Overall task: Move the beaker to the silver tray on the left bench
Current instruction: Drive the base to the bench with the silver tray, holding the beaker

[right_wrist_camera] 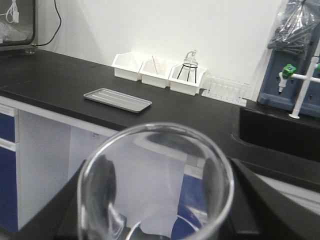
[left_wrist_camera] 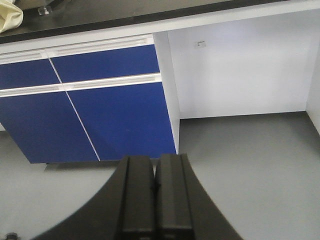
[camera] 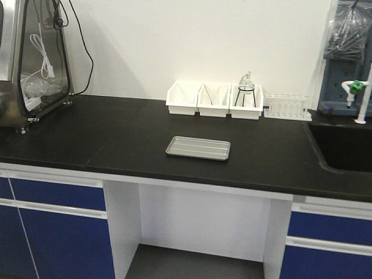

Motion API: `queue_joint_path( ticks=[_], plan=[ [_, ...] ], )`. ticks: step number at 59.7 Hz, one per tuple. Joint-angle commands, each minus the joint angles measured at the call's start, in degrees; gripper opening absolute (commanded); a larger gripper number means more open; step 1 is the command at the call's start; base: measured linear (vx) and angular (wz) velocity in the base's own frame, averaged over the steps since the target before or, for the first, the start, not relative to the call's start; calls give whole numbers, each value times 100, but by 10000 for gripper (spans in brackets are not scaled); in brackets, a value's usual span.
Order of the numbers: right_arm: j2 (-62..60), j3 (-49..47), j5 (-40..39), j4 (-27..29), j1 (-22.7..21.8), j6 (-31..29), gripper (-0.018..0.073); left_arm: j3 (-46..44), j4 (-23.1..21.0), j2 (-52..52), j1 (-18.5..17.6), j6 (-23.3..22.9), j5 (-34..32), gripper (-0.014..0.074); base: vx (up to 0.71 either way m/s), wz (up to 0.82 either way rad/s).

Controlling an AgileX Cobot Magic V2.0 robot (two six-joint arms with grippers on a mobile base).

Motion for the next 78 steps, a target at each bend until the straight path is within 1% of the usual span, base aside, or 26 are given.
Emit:
queue_joint_path(
  ticks=[1, 43, 78],
  plan=[
    [106, -166, -263, -248, -40, -6, -10, 114, 10, -40, -29, -11, -476, 1, 41, 6],
    [106, -166, -263, -248, -40, -6, -10, 114, 10, -40, -25, -11, -476, 1, 40, 1],
    [106, -166, -263, -248, -40, -6, -10, 114, 10, -40, -25, -11, -476, 1, 37, -24]
  ],
)
